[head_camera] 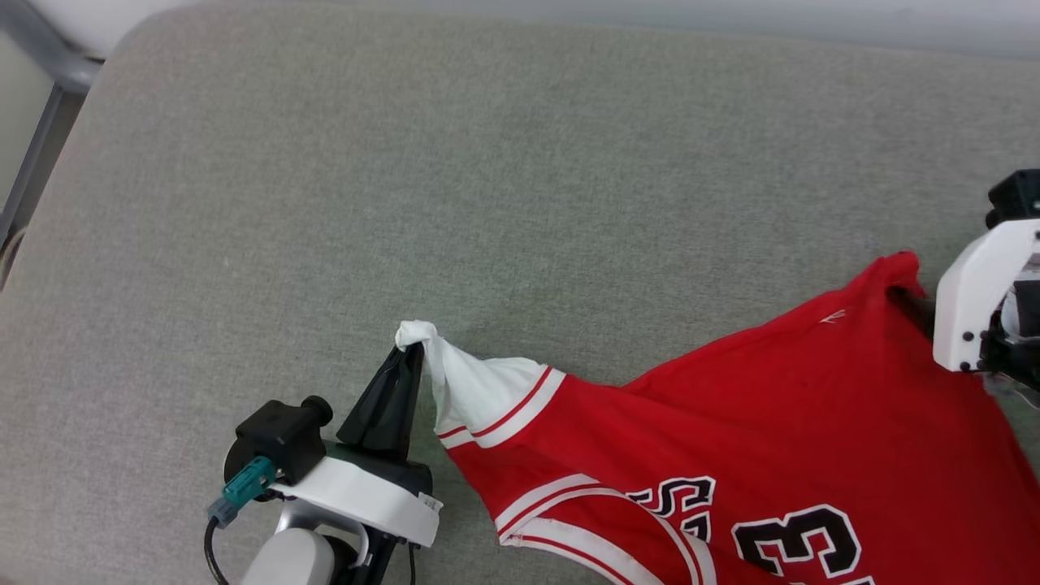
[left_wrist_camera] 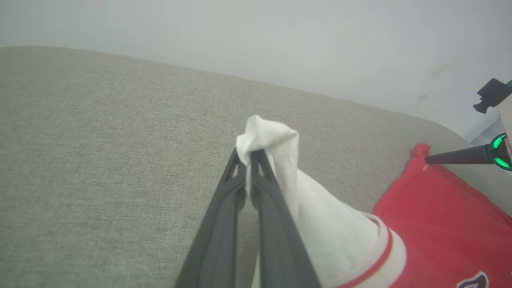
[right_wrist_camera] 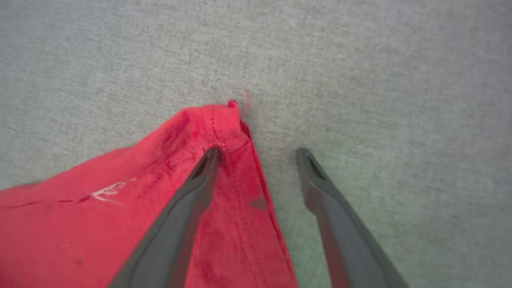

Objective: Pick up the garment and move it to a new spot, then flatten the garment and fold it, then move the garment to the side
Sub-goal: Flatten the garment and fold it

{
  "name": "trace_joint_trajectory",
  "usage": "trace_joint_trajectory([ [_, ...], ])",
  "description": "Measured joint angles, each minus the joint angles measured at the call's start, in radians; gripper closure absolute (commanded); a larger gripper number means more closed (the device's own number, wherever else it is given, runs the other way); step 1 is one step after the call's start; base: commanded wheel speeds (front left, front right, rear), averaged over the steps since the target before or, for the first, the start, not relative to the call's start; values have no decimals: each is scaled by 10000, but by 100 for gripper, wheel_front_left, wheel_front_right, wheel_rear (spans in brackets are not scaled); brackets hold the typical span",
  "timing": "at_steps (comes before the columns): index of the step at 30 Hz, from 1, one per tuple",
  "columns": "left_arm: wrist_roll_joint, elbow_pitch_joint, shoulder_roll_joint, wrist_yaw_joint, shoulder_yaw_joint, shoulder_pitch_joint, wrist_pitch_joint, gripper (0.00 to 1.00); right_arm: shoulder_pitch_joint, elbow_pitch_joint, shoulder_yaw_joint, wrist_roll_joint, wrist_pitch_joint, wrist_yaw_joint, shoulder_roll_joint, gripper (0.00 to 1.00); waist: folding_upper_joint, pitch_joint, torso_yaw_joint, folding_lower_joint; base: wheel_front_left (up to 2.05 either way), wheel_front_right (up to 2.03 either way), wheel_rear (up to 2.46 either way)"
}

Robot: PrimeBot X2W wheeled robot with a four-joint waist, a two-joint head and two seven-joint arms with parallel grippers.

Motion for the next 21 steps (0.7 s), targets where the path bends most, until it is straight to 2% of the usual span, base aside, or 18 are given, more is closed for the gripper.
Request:
trace_joint_trajectory([
  [6,-79,-13,-6,0,-36,-166,0,100,-457,805,995,311,462,-12,-288,0,0,432,235,-1,0,0,0],
  [7,-81,-13,-8,0,-35,-174,0,100,-537,905,1135,420,639,-21,-336,7,-1,473,255,-1,0,0,0],
  [8,-81,-12,-8,0,-31,-175,0,100,-577,959,1279,516,765,-27,-384,57,-1,500,269,-1,0,0,0],
  [9,-82,-10,-8,0,-21,-175,0,100,-616,1003,1371,637,905,-36,-407,99,-1,524,271,-2,0,0,0],
  [15,-92,44,-13,0,15,-190,0,100,-732,997,1812,1325,934,-17,-476,100,-1,530,218,-1,0,0,0],
  [18,-155,153,27,0,134,-191,0,100,-763,976,1776,1501,412,0,-493,100,0,355,167,-1,0,0,0],
  [19,-165,207,130,0,313,-223,2,100,-815,863,1592,1551,-257,0,-454,100,0,84,87,0,0,0,0],
  [21,-203,274,276,0,445,-408,2,100,-898,734,1438,1540,-642,0,-454,100,0,-134,6,0,0,0,0],
])
